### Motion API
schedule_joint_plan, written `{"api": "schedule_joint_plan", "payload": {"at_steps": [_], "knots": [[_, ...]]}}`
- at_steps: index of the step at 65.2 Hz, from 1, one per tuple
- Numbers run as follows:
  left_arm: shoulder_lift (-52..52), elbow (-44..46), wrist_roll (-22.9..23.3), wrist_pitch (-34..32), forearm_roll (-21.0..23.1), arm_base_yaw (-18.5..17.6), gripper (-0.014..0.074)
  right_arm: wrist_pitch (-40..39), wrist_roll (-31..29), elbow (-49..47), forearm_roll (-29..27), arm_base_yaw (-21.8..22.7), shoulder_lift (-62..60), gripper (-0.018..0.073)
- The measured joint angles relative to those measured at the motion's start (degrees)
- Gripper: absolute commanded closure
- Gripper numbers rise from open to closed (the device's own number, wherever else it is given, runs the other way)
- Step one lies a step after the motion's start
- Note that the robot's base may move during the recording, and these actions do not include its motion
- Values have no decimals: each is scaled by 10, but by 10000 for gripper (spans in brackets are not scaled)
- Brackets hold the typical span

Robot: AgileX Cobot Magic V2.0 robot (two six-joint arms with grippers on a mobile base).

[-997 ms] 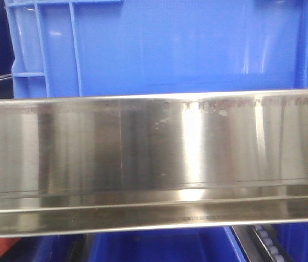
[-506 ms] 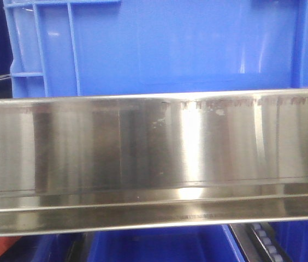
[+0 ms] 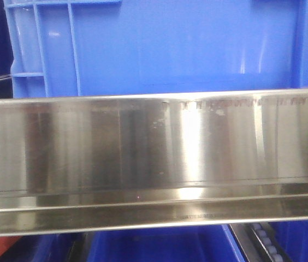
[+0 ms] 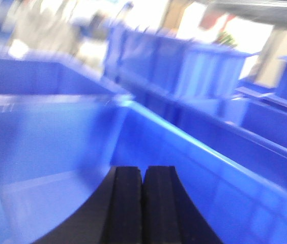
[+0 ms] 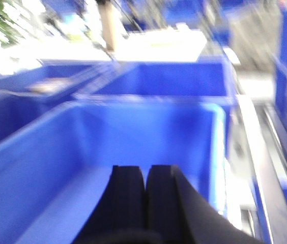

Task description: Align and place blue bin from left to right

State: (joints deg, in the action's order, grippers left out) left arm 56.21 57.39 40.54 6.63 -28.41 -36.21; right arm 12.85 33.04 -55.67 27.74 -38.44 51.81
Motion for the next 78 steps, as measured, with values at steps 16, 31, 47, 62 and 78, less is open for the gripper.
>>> {"api": "schedule_joint_plan", "payload": {"at_steps": [16,31,47,62,78], "knots": [[-92,-81,0,-44,-27,0,707,-39,-6,48,6,0,-64,640],[-131,-86,0,-47,-29,0,707,-50,-6,48,7,0,-80,640],[-134,-86,0,-48,-29,0,707,-51,-6,48,7,0,-80,640],[-134,-86,0,-48,-29,0,707,-51,-6,48,7,0,-80,640],[-134,-86,0,-48,-29,0,707,-51,-6,48,7,0,-80,640]]}}
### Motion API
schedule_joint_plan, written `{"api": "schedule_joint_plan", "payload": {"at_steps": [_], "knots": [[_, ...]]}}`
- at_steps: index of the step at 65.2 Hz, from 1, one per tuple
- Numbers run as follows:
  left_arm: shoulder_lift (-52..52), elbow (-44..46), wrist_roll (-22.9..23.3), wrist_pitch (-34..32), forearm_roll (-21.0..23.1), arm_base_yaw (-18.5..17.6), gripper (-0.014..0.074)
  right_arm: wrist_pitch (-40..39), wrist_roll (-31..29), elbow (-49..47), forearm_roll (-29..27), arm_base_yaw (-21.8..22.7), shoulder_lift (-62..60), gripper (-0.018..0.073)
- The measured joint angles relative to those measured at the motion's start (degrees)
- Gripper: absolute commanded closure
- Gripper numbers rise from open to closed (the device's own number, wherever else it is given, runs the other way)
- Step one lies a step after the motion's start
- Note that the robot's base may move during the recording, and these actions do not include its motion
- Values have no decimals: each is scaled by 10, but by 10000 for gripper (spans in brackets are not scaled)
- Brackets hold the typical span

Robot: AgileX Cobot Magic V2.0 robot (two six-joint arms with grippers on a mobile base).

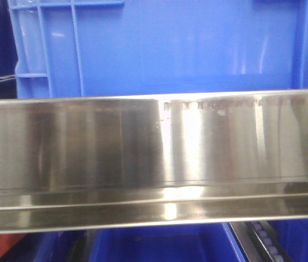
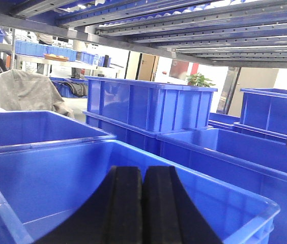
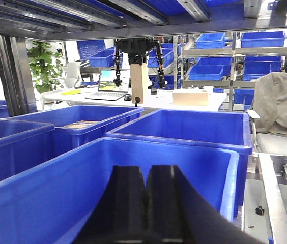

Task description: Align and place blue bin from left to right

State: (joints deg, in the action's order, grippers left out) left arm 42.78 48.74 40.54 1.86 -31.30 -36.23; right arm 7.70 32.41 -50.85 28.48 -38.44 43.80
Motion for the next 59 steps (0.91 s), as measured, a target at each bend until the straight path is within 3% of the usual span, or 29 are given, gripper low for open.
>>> {"api": "schedule_joint_plan", "payload": {"at_steps": [59], "knots": [[0,0,0,0,0,0,707,-13,0,0,1,0,-1,640]]}}
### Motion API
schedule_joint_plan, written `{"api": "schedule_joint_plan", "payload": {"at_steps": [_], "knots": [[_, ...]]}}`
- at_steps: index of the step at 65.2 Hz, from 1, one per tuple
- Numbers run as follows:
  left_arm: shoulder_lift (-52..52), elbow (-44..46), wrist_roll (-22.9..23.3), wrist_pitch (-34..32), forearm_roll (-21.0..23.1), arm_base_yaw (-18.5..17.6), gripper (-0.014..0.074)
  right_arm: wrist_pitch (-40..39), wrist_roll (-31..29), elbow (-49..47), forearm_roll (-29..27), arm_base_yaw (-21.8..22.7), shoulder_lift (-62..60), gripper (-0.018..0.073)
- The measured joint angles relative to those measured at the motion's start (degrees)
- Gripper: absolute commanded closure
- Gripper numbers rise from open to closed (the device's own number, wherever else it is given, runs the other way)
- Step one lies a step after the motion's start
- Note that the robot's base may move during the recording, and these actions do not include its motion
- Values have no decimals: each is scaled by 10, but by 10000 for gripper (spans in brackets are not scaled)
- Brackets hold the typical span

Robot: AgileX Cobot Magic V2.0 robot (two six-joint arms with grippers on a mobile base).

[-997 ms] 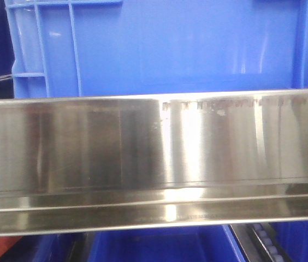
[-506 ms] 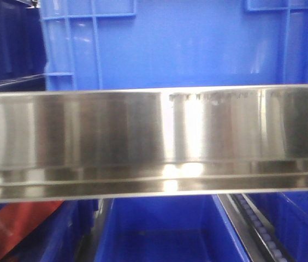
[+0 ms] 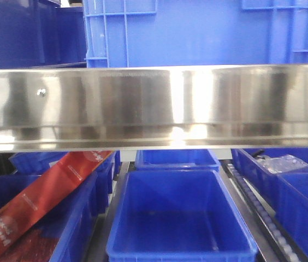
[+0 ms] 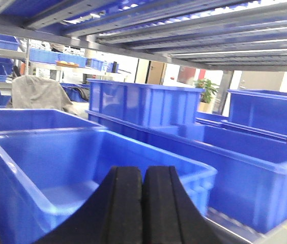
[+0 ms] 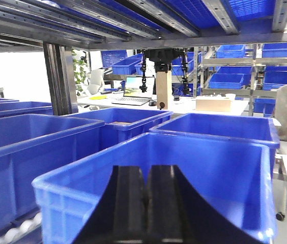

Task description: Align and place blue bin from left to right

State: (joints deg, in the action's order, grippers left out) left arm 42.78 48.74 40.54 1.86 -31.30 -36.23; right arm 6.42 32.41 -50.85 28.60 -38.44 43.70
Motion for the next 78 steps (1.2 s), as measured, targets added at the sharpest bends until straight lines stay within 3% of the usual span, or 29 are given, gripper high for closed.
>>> {"api": "schedule_joint_plan", "payload": {"at_steps": [69,73,78], "knots": [[0,0,0,0,0,0,707,0,-2,2,-3,1,0,640],[0,0,0,0,0,0,707,-5,-33,13,-28,13,-5,640],[0,0,0,0,0,0,707,-22,-153,59,-118,51,-26,640]]}}
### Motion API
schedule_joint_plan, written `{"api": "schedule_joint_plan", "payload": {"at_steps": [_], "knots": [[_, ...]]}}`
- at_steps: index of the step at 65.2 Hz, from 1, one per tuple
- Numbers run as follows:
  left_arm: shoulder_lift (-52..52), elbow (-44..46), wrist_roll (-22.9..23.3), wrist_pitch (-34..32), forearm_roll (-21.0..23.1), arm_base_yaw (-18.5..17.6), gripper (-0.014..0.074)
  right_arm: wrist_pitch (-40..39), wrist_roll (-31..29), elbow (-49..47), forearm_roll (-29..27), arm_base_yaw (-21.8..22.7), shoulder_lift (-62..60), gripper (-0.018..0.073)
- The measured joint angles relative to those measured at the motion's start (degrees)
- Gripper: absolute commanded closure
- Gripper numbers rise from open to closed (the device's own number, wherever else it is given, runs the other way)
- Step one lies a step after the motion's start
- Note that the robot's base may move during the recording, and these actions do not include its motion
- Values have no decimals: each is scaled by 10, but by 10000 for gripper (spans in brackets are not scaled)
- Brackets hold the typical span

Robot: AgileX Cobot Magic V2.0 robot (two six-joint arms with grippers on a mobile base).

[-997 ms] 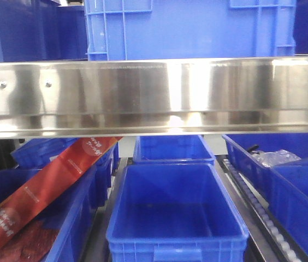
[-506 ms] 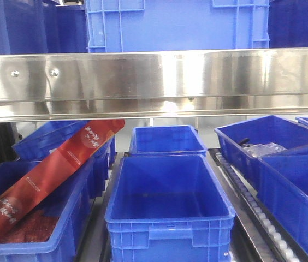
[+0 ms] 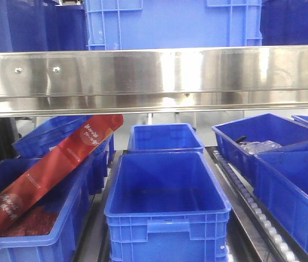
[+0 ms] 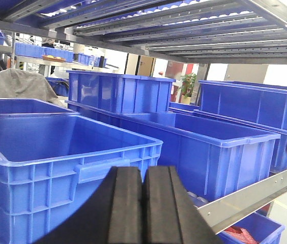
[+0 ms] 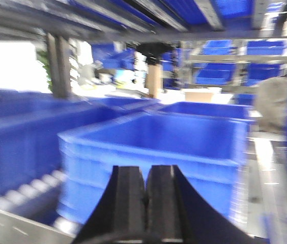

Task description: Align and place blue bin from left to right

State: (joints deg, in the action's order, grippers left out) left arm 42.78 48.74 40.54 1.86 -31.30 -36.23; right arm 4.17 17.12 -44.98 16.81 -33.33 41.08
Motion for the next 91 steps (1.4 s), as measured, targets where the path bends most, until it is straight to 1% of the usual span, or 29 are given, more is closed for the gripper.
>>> {"api": "schedule_joint_plan", "payload": {"at_steps": [1,3,5,9,13,17,23,29,36,50,68,91], "knots": [[0,0,0,0,0,0,707,-4,-30,9,-15,8,-4,640],[0,0,0,0,0,0,707,-19,-72,35,-49,27,-16,640],[0,0,0,0,0,0,707,-36,-101,63,-71,46,-29,640],[0,0,0,0,0,0,707,-74,-135,121,-95,82,-57,640],[0,0,0,0,0,0,707,-96,-147,171,-105,119,-86,640],[0,0,0,0,0,0,707,-102,-153,219,-122,153,-123,640],[0,0,0,0,0,0,707,-80,-156,275,-142,195,-177,640],[0,0,0,0,0,0,707,-52,-157,323,-150,220,-235,640],[0,0,0,0,0,0,707,-47,-158,366,-153,232,-293,640],[0,0,0,0,0,0,707,-37,-159,446,-168,233,-391,640],[0,0,0,0,0,-1,707,28,-167,450,-168,233,-408,640],[0,0,0,0,0,-1,707,10,-167,450,-168,233,-408,640]]}}
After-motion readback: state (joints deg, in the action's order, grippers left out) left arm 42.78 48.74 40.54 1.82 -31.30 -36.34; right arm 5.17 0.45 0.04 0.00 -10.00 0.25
